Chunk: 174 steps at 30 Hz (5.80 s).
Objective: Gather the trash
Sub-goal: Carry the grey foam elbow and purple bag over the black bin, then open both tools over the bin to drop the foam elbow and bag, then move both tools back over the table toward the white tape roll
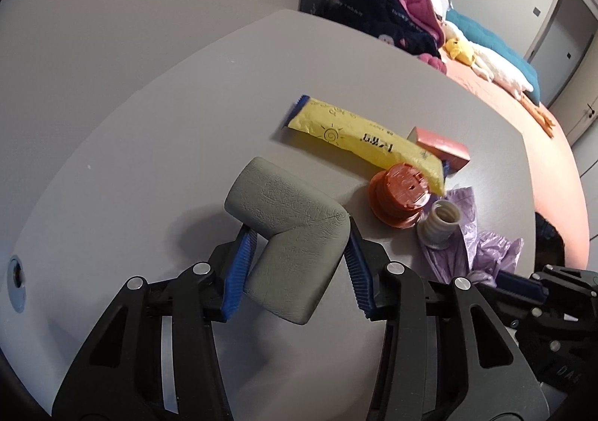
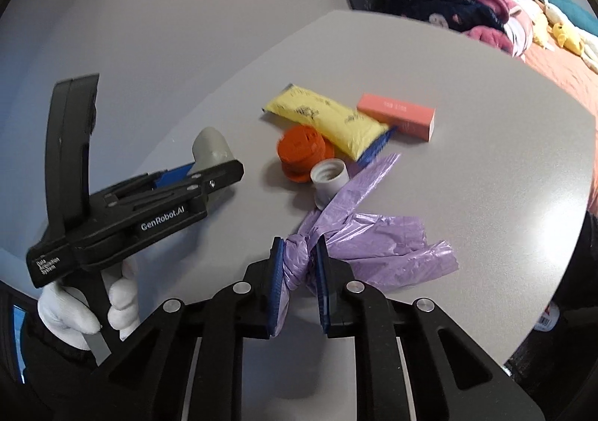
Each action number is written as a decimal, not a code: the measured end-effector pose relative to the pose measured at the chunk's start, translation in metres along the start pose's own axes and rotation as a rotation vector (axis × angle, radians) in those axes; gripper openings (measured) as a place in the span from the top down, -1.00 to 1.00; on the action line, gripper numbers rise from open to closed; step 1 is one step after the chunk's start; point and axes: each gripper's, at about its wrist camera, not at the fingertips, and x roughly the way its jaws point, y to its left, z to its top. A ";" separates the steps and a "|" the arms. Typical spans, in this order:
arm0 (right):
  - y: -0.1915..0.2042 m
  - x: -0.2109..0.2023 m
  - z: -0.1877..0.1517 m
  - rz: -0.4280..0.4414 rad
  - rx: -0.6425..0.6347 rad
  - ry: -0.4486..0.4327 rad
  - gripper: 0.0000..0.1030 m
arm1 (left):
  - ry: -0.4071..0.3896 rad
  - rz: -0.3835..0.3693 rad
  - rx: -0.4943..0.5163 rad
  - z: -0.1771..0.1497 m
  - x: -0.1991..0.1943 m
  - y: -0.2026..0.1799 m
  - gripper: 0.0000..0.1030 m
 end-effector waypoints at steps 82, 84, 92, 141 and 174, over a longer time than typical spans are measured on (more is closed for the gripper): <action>-0.161 -0.266 -0.085 -0.257 0.301 -0.478 0.66 | -0.158 -0.372 0.454 0.003 -0.091 -0.301 0.10; -0.165 -0.270 -0.088 -0.264 0.309 -0.481 0.66 | -0.155 -0.379 0.461 0.001 -0.090 -0.307 0.10; -0.181 -0.277 -0.096 -0.281 0.336 -0.480 0.66 | -0.120 -0.421 0.485 -0.006 -0.082 -0.326 0.10; -0.154 -0.234 -0.060 -0.183 0.298 -0.447 -0.39 | -0.109 -0.283 0.300 -0.004 -0.078 -0.230 -0.87; -0.078 -0.112 0.010 -0.043 0.077 -0.254 -0.14 | -0.078 -0.089 0.100 -0.013 -0.055 -0.080 -0.87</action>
